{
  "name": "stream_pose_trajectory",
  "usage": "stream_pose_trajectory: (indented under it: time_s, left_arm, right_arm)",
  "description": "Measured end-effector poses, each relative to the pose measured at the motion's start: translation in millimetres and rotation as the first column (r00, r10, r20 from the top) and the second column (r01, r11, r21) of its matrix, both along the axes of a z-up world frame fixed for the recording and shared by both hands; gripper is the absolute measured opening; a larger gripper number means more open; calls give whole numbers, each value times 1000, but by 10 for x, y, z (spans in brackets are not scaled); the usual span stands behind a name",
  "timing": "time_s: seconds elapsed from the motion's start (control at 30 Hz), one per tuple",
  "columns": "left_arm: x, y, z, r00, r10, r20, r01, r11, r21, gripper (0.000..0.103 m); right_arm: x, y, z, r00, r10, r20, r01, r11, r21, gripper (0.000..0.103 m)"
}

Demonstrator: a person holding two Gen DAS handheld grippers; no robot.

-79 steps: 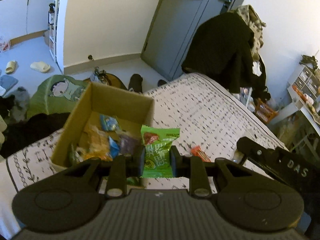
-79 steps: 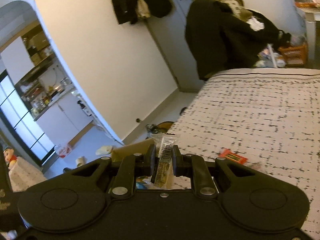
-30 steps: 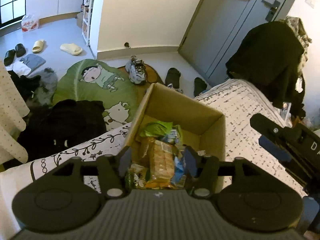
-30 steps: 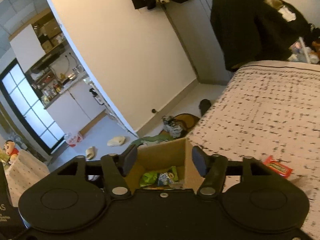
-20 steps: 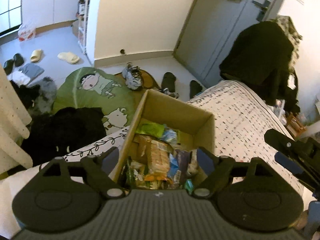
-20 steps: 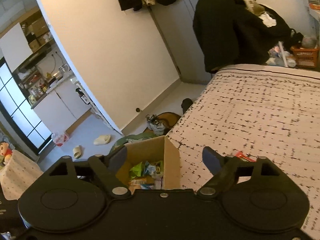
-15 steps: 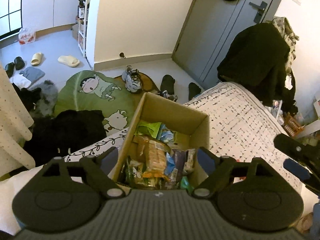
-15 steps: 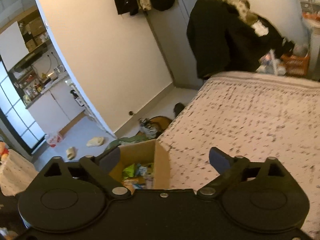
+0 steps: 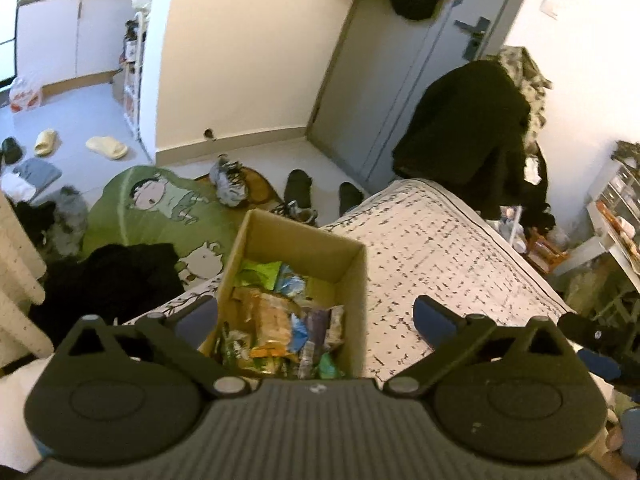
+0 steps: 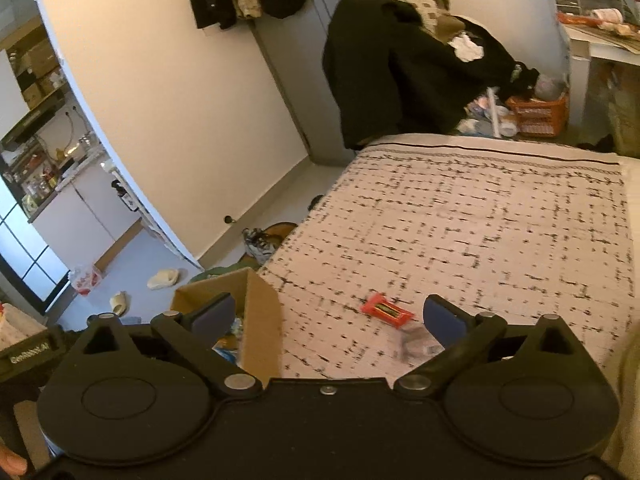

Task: Organize snacks
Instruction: 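Move both grippers back toward the orange candy bar and clear wrapper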

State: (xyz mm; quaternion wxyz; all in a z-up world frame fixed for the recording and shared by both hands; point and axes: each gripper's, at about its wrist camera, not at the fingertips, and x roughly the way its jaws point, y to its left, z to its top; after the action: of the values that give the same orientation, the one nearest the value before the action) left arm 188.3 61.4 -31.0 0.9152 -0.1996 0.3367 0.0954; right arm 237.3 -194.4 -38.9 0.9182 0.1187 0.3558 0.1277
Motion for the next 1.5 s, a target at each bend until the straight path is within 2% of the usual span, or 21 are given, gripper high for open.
stream_pose_trajectory:
  time_s: [0.17, 0.27, 0.47, 0.67, 0.93, 1.1, 1.2, 1.27, 1.5]
  left_arm:
    - [-3, -130, 2, 1000, -24, 19, 25, 999, -21, 103]
    - [17, -200, -22, 999, -50, 8, 50, 998, -44, 103]
    - [85, -267, -70, 999, -45, -18, 44, 996, -75, 102]
    - [147, -370, -112, 999, -33, -16, 32, 997, -63, 102]
    - [298, -622, -195, 996, -85, -20, 83, 993, -80, 102]
    - [381, -770, -289, 994, -105, -38, 102, 993, -67, 102]
    - [468, -850, -346, 991, -124, -44, 120, 988, -95, 100]
    - [518, -922, -353, 990, -133, -42, 130, 988, -78, 100]
    - [732, -1113, -405, 982, -186, -29, 183, 980, -80, 96]
  right_arm:
    - [-37, -137, -41, 1000, 2, -7, -2, 1000, -11, 102]
    - [-28, -212, -98, 1000, -10, -28, 10, 1000, -4, 102]
    - [20, -318, -218, 995, -62, -73, 63, 998, 11, 102]
    - [83, -359, -331, 990, -76, -119, 79, 997, 17, 103]
    - [145, -448, -408, 986, -108, -125, 111, 994, 18, 103]
    - [281, -470, -584, 983, -109, -150, 107, 994, -19, 102]
    - [362, -510, -698, 977, -128, -170, 122, 991, -46, 102]
    - [398, -531, -740, 976, -129, -174, 124, 991, -41, 102]
    - [517, -475, -888, 976, -113, -188, 106, 993, -47, 93]
